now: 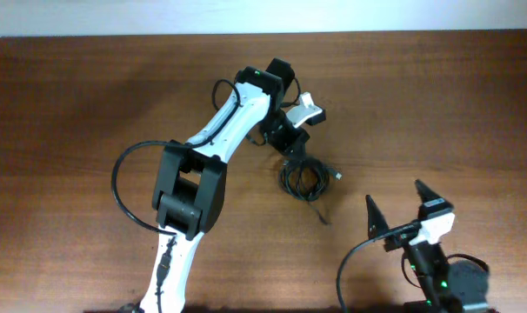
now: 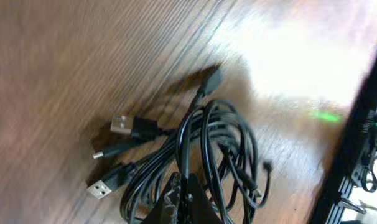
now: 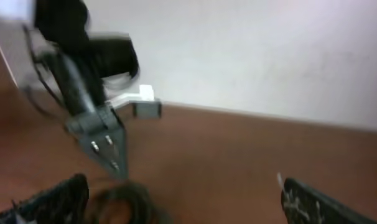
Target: Untangle cables
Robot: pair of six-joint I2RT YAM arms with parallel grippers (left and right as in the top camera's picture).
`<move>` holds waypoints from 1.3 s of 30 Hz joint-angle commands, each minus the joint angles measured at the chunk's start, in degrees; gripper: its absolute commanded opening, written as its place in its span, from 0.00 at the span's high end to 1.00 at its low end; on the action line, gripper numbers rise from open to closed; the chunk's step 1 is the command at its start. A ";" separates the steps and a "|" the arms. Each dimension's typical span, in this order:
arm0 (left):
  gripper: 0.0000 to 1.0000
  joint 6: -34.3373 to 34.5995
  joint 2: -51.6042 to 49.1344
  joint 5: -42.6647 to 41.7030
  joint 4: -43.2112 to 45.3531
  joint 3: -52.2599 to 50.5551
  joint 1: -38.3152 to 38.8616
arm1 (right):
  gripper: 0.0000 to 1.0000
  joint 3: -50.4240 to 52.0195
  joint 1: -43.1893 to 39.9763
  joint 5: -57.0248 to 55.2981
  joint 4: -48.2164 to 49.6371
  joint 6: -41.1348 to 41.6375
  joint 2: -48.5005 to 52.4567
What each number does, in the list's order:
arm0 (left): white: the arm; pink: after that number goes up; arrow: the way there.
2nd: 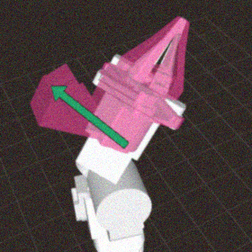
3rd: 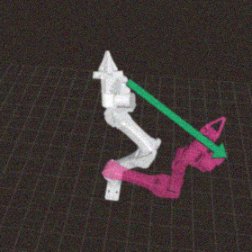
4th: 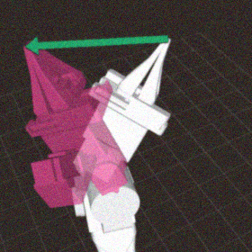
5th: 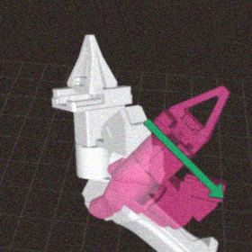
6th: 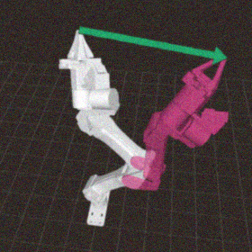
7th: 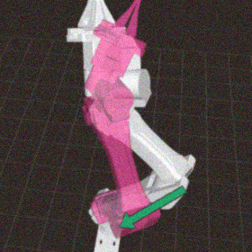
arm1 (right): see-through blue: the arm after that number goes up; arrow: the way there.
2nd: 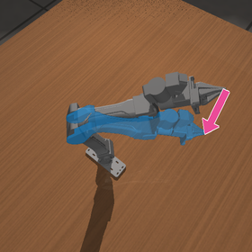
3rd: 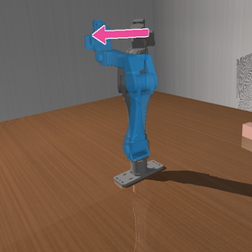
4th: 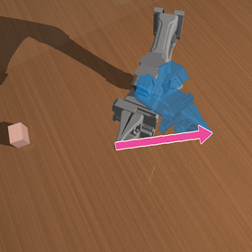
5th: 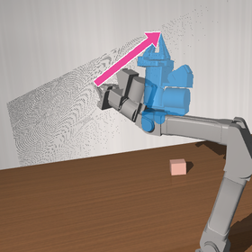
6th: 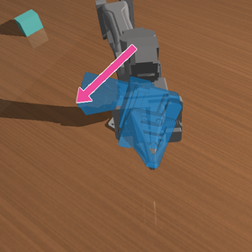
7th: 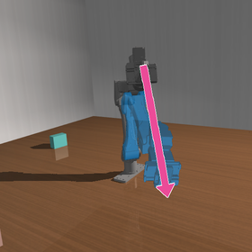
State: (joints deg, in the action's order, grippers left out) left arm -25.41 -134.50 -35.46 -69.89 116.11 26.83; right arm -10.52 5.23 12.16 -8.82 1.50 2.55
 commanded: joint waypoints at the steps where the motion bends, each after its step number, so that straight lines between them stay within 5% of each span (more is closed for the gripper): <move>1: 0.95 -3.54 0.52 -3.48 -0.44 2.19 0.04 | 0.02 -16.70 -0.39 1.79 -10.80 1.53 9.77; 3: 0.62 0.92 0.52 2.32 -0.17 2.19 0.07 | 0.02 -25.33 -0.39 1.84 -18.69 1.53 17.66; 8: 0.36 6.16 0.46 6.84 -1.18 2.16 1.97 | 0.02 -38.16 -0.39 12.61 -29.40 1.60 37.07; 13: 0.41 14.78 0.35 17.14 -0.72 2.05 5.86 | 0.02 -38.14 -0.39 15.93 -33.14 2.01 46.07; 14: 0.44 16.74 0.35 19.63 -0.74 2.05 6.60 | 0.09 -38.14 -0.39 15.85 -33.90 2.10 47.58; 16: 0.56 17.29 0.35 20.39 -0.74 2.05 7.67 | 0.20 -38.14 -0.39 12.61 -35.69 8.46 52.19; 19: 0.57 17.29 0.35 20.48 -0.87 1.95 7.96 | 0.23 -38.14 -0.44 12.68 -35.95 12.00 59.67; 23: 0.71 17.22 0.35 20.46 -1.57 0.48 7.96 | 0.24 -38.14 -0.44 12.92 -35.78 12.52 70.55; 25: 0.99 16.15 0.35 20.35 -1.60 -0.76 8.00 | 0.24 -38.14 -0.48 13.16 -34.86 12.52 75.58; 26: 1.00 14.19 0.37 20.24 -2.14 -0.74 8.00 | 0.25 -38.14 -0.50 13.16 -33.97 12.50 77.31; 30: 1.00 -1.36 0.90 9.05 -11.30 5.38 5.95 | 0.46 -38.14 -4.52 17.05 -32.22 12.31 78.51; 33: 1.00 -4.07 0.90 1.88 -13.60 7.50 4.70 | 0.60 -38.14 -11.91 25.53 -31.23 10.88 78.51; 34: 0.92 -4.07 0.90 1.27 -13.73 7.48 4.59 | 0.60 -38.14 -14.78 29.20 -31.56 9.16 78.51; 35: 0.74 -4.02 0.85 1.31 -13.81 7.45 4.61 | 0.60 -38.12 -16.44 29.83 -32.30 8.79 78.51; 39: 0.43 -3.80 0.35 1.36 -13.77 7.43 6.14 | 0.60 -37.92 -18.01 29.79 -34.47 7.72 78.51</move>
State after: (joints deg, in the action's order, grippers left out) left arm -28.14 -134.52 -31.83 -83.57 122.58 31.59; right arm -47.90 -12.53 39.29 -42.65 11.09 81.01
